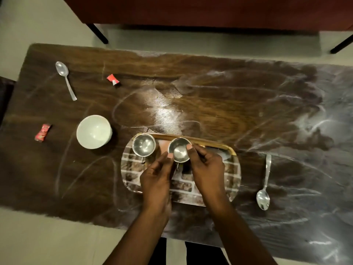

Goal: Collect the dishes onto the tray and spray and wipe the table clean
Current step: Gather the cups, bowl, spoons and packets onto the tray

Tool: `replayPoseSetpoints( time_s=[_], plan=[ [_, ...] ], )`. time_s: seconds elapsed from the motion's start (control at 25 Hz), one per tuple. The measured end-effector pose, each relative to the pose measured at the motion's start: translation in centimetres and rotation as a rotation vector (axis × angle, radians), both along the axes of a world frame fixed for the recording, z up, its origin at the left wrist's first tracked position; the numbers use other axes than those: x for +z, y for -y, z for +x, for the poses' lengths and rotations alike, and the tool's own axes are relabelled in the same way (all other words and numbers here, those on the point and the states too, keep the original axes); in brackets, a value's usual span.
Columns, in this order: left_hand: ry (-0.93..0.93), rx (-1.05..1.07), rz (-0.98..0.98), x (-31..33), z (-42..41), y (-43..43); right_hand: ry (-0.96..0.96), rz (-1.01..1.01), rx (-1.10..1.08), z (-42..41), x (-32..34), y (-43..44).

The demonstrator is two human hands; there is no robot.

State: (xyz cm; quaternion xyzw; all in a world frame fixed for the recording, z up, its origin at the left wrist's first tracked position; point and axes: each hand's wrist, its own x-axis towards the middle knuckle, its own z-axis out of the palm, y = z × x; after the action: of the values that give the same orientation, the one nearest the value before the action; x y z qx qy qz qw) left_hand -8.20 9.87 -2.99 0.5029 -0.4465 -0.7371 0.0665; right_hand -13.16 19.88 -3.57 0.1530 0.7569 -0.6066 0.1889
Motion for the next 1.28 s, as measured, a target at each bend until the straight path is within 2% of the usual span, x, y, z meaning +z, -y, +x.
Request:
replayPoseSetpoints(
  time_s=[0.2,0.6,0.76,0.88,1.04,1.28],
  plan=[
    [0.018,0.121,0.117,-0.9,-0.3,0.7,0.047,0.056,-0.017,0.1,-1.5,2.1],
    [0.046,0.158,0.147,-1.8,-0.7,0.9,-0.001,0.196,-0.016,0.0,-1.5,3.0],
    [0.066,0.154,0.133,-2.1,-0.6,0.9,-0.005,0.190,-0.018,0.0,-1.2,3.0],
    [0.109,0.143,0.065,-0.7,0.1,1.7,0.006,0.175,-0.038,-0.3,-0.2,3.0],
    [0.141,0.157,-0.132,0.3,3.0,6.8,-0.174,0.221,-0.007,-1.1,2.8,5.0],
    [0.122,0.404,-0.424,1.4,2.9,19.8,-0.438,0.185,0.183,-2.0,4.6,15.9]
  ],
)
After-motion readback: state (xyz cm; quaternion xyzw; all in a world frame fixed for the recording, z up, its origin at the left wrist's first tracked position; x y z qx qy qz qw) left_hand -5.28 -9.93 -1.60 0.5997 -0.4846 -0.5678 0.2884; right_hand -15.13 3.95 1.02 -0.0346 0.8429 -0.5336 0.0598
